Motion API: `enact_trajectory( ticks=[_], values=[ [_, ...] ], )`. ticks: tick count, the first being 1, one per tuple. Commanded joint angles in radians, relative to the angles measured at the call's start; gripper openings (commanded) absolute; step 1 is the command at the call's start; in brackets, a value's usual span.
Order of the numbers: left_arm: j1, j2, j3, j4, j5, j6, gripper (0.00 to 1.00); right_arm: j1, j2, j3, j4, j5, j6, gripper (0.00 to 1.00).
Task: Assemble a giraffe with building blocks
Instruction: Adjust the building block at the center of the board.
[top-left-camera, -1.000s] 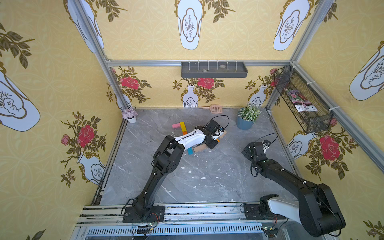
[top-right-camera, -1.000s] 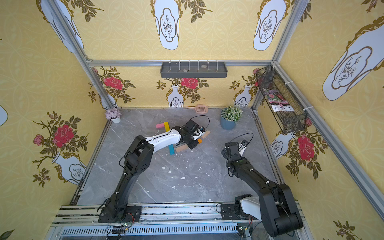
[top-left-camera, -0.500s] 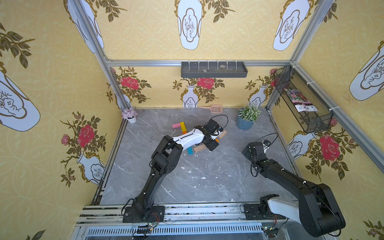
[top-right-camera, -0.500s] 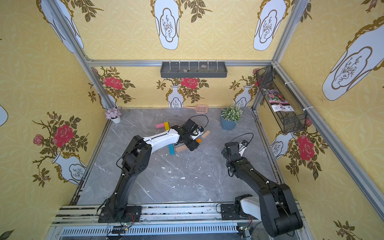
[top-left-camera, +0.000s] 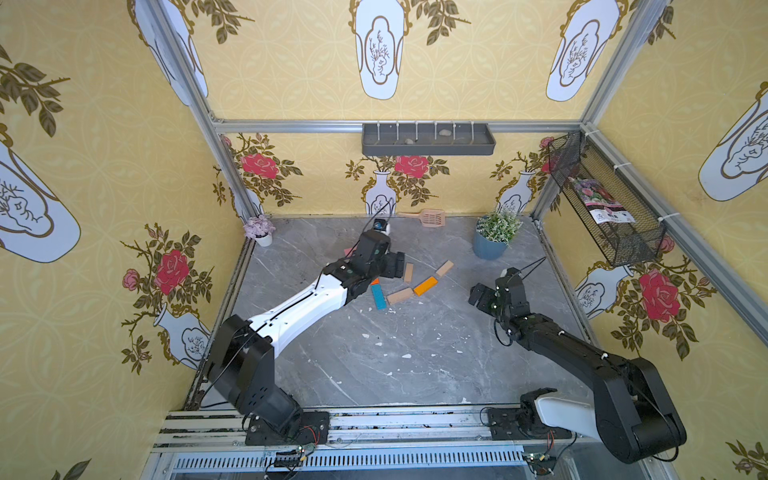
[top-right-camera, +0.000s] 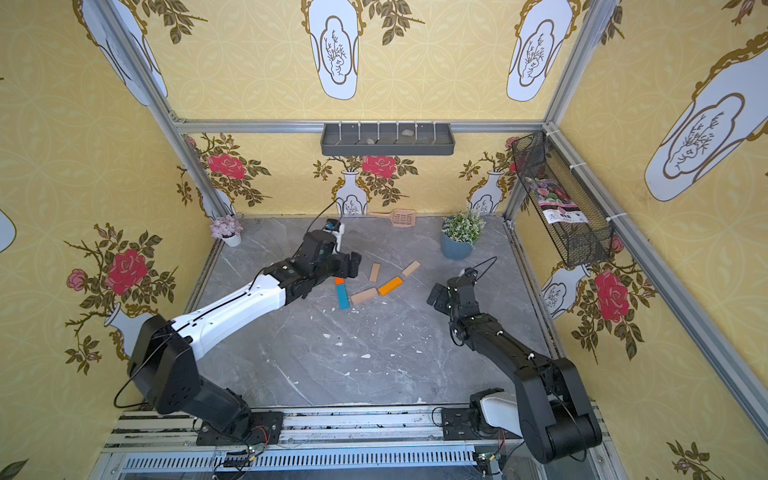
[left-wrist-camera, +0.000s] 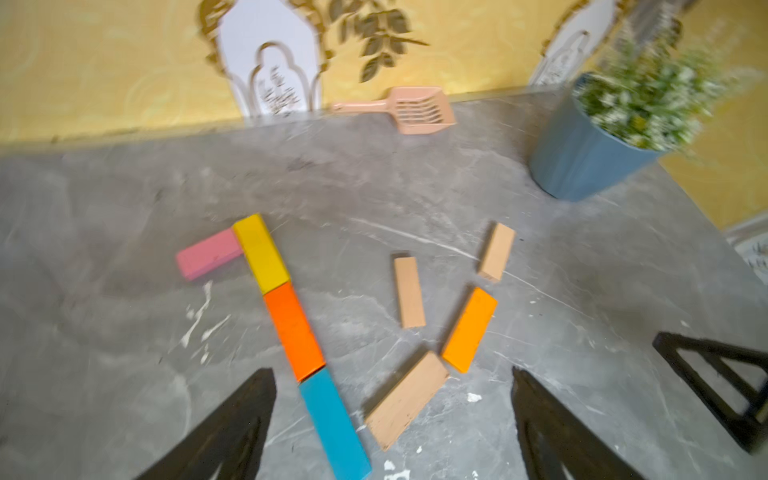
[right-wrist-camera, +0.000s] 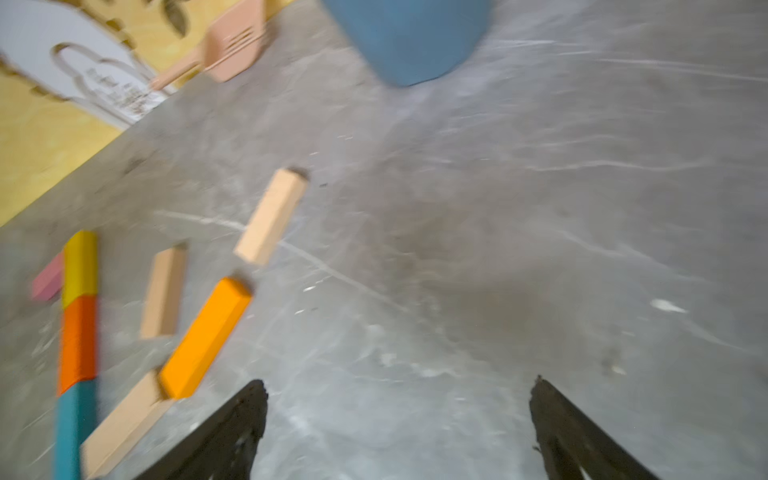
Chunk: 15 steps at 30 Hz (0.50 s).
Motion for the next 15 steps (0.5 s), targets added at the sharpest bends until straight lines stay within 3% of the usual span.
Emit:
enact_trajectory(
  ticks=[1,5,9,11,15],
  values=[
    [0.065,-0.088,-0.219,0.129,-0.07,-0.303,0.9,0.071,0.071,0.091,0.031,-0.219,-0.008,0.98],
    [0.074,-0.217,-0.467,0.344,-0.15,-0.28,0.91,0.186,0.214,0.226,0.024,-0.29,0.006,0.99],
    [0.075,-0.244,-0.508,0.336,-0.309,-0.119,0.99,0.249,0.352,0.339,0.029,-0.389,0.037,1.0],
    [0.079,-0.219,-0.488,0.272,-0.367,-0.139,0.99,0.275,0.399,0.375,0.029,-0.407,0.043,1.0],
    [0.084,-0.193,-0.414,0.21,-0.207,-0.141,0.99,0.295,0.448,0.385,0.059,-0.428,0.054,1.0]
  ],
)
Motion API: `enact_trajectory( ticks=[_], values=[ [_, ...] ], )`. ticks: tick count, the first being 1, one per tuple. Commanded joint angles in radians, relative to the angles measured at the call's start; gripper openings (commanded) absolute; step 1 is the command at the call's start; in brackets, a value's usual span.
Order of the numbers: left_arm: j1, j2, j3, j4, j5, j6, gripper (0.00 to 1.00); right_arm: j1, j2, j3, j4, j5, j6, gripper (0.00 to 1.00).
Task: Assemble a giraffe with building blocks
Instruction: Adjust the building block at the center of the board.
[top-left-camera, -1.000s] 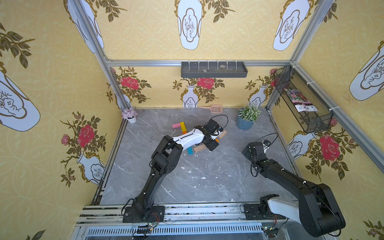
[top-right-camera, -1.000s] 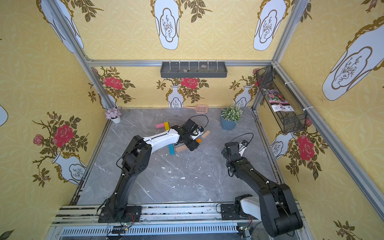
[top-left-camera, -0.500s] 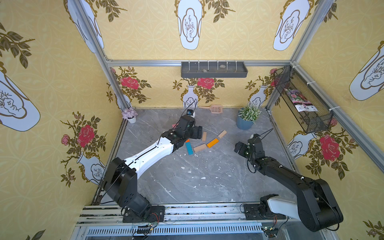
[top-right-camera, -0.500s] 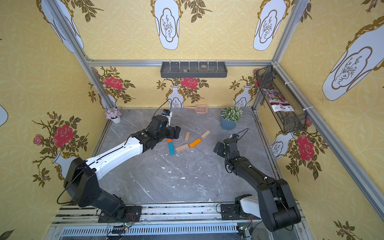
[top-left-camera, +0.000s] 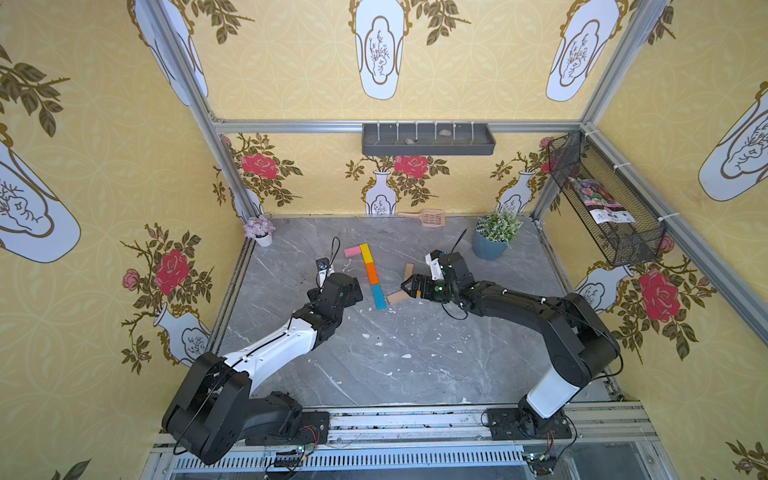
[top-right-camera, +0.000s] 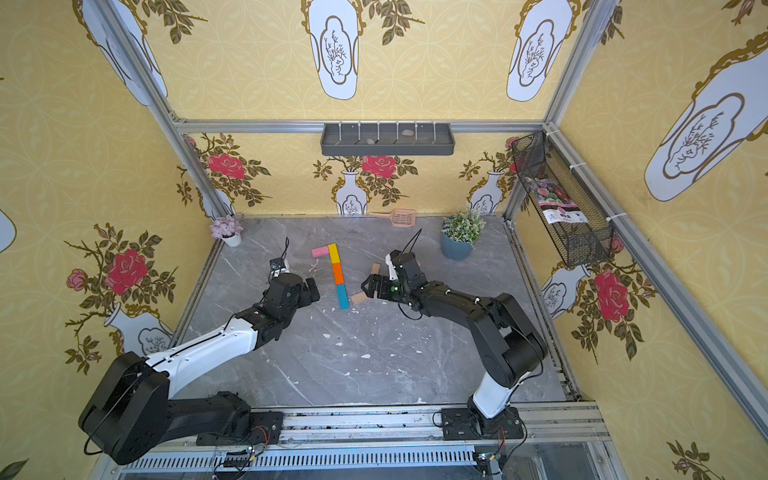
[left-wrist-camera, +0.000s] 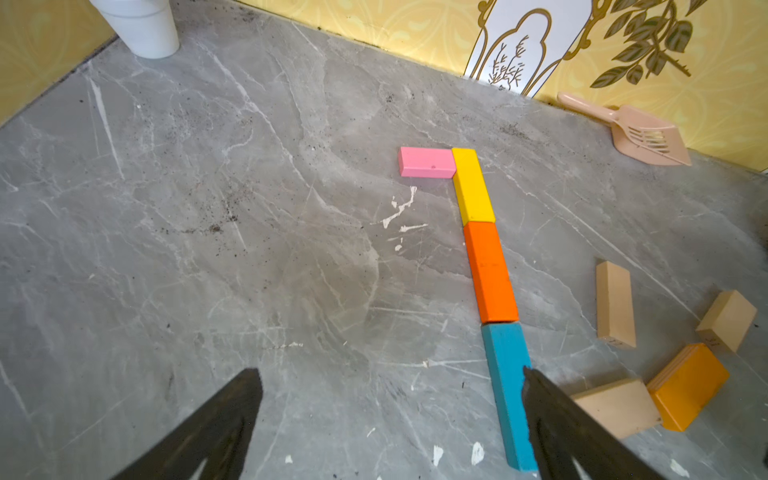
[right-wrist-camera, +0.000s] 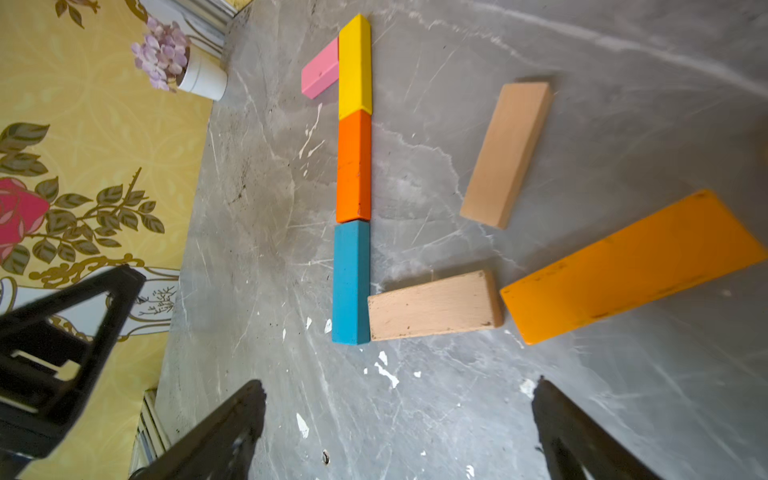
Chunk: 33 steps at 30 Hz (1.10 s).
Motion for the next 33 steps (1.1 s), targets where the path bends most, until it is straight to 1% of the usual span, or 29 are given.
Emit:
enact_trajectory(
  ticks=[1,2,4,10,20,27,33],
  values=[
    [0.002,0.02,0.019,-0.001,0.084,0.013,0.99,0.007,0.028,0.007,0.042,-0.057,0.025,1.0],
    [0.002,0.028,0.017,0.008,0.109,0.01,0.99,0.009,0.038,0.007,0.047,-0.066,0.028,1.0],
    [0.001,0.036,0.018,0.009,0.119,0.008,0.99,0.009,0.056,0.009,0.049,-0.081,0.029,1.0],
    [0.002,0.017,0.011,0.001,0.082,0.019,0.99,0.011,0.119,0.036,0.04,-0.079,0.018,1.0],
    [0.002,0.006,-0.002,0.013,0.077,0.025,0.99,-0.003,0.197,0.084,0.003,-0.04,-0.021,0.99],
    [0.002,0.036,0.012,0.019,0.119,0.023,0.99,-0.015,0.206,0.087,-0.007,-0.022,-0.034,0.99],
    [0.002,0.03,0.008,0.023,0.119,0.028,0.99,-0.026,0.192,0.085,-0.024,0.008,-0.052,0.99]
  ],
)
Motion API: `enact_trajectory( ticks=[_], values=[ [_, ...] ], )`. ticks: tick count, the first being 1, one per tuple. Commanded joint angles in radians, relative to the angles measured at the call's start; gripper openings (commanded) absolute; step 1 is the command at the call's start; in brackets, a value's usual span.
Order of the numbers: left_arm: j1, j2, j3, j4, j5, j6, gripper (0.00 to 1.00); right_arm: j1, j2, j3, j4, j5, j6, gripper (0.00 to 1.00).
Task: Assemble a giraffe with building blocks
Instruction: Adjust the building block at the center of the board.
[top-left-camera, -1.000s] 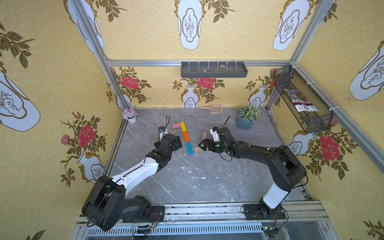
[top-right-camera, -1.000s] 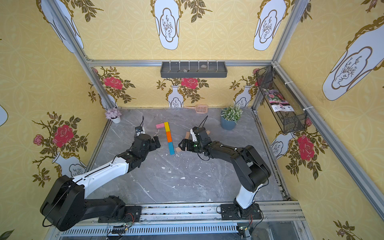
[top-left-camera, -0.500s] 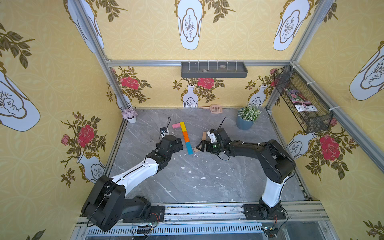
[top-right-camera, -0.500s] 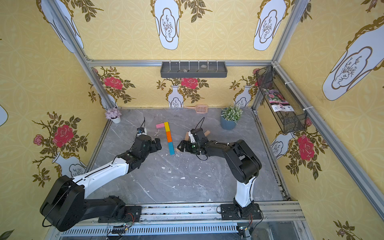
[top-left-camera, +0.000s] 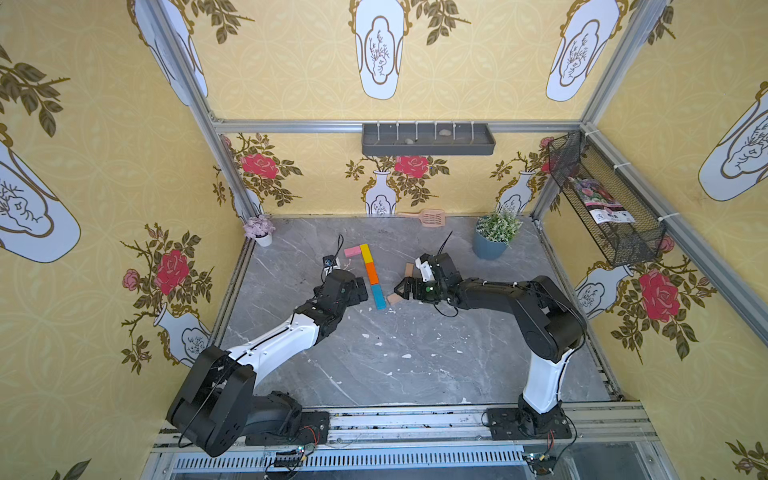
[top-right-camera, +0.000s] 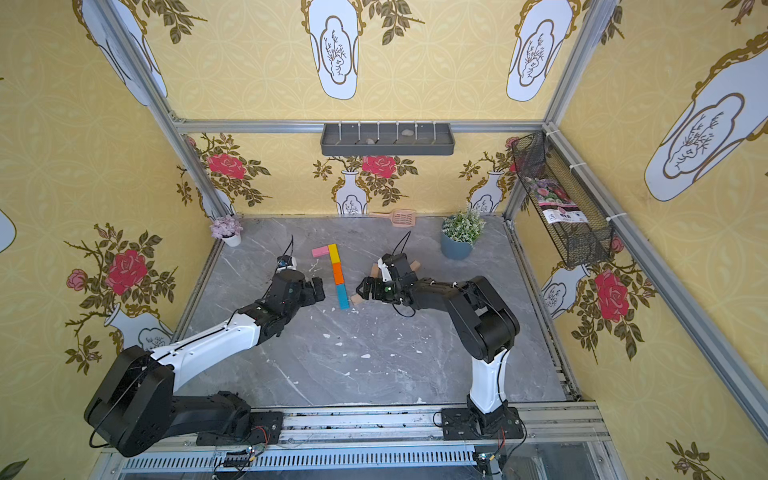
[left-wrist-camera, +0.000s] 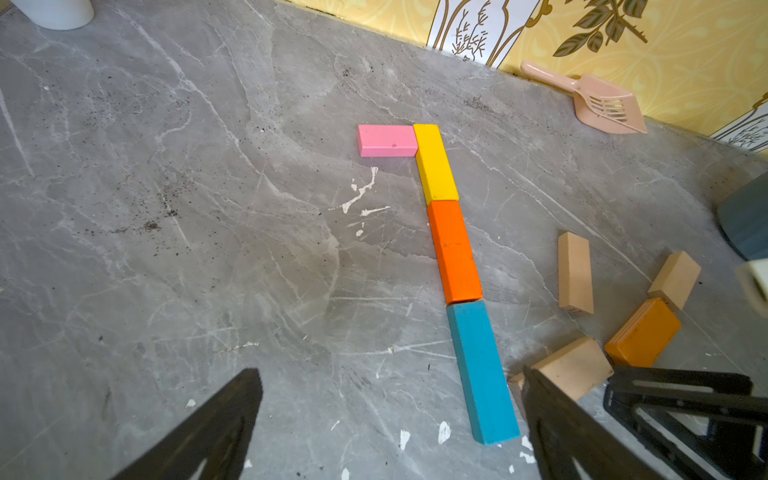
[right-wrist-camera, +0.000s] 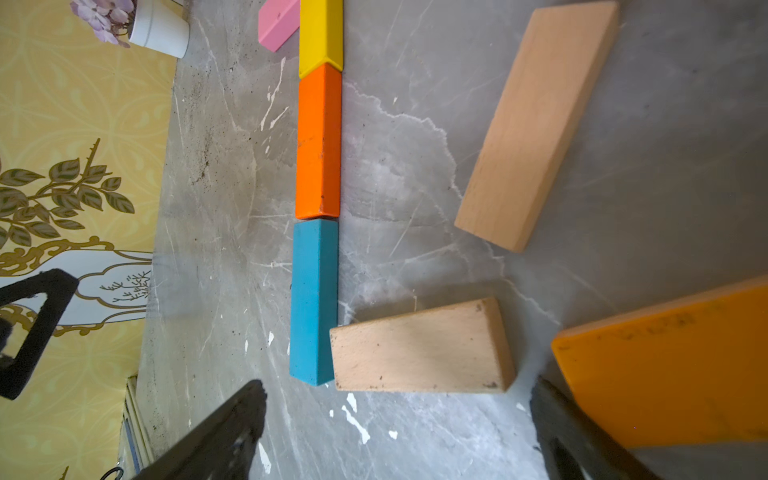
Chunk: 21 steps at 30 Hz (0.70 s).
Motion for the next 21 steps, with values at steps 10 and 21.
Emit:
enact_trajectory(
  ticks=[10,21],
  values=[
    [0.001,-0.009,-0.005,0.034,0.014,0.024,0.99,-0.002,0.048,0.049,-0.039,0.024,-0.026,0.99],
    [0.001,-0.012,-0.005,0.035,0.016,0.026,0.99,0.02,0.04,0.028,-0.003,-0.013,-0.014,0.99]
  ],
)
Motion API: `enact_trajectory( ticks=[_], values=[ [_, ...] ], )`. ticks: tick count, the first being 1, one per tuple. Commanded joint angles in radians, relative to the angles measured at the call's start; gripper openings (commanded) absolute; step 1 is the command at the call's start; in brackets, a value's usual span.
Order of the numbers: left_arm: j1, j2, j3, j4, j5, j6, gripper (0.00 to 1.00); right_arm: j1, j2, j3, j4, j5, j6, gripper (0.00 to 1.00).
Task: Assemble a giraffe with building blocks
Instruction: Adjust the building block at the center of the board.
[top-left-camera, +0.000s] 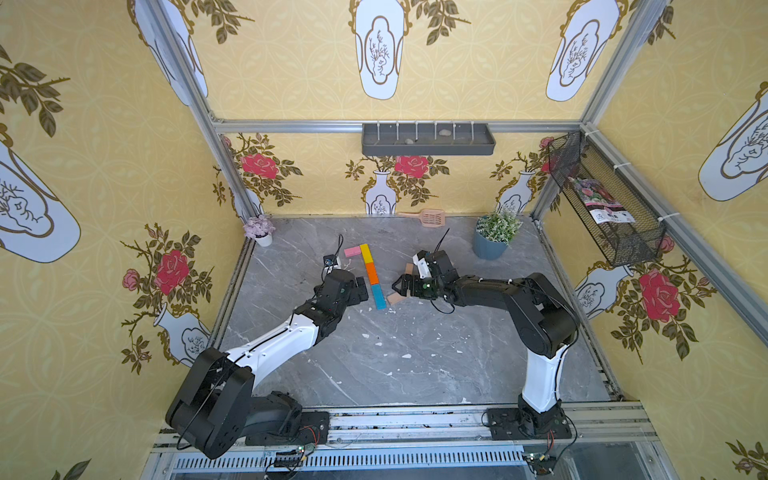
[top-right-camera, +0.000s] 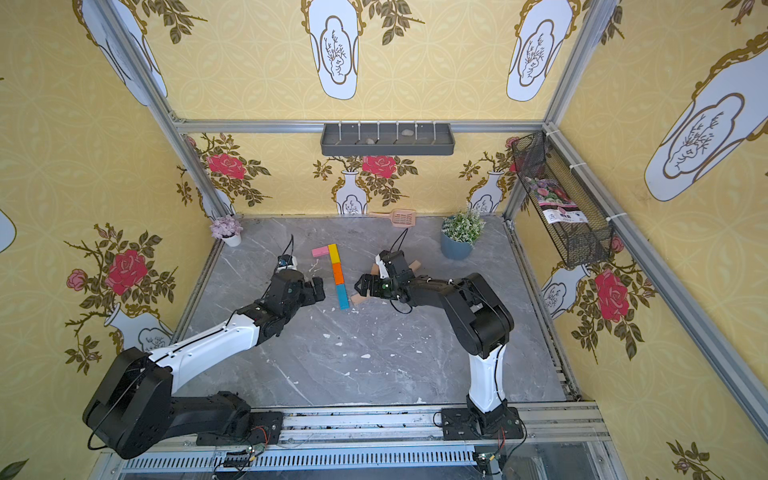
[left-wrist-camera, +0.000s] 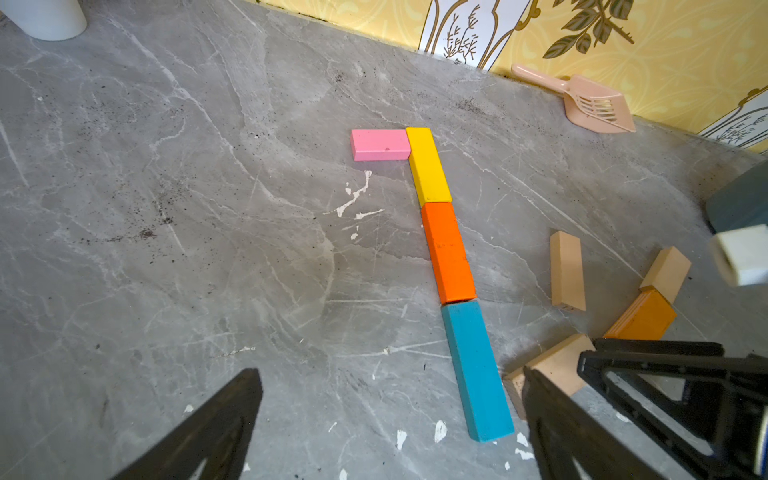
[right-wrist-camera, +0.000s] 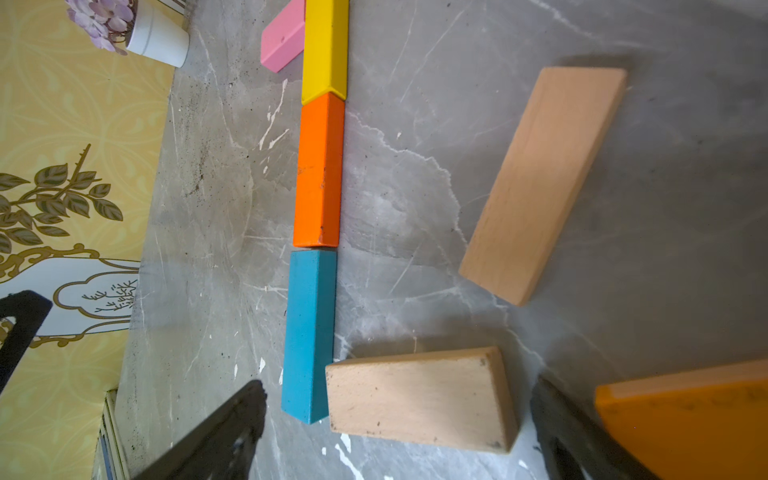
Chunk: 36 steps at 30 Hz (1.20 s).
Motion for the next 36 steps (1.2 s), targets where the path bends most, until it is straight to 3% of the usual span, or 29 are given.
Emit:
enact_trajectory(
  ticks=[1,36],
  values=[
    [0.001,0.001,-0.005,0.03,0.005,0.008,0.99,0.004,-0.007,-0.024,-0.021,-0.022,0.013,0.99],
    [0.001,-0.006,-0.003,0.025,0.01,0.015,0.99,0.032,-0.058,-0.073,-0.019,0.035,0.035,0.97]
  ],
)
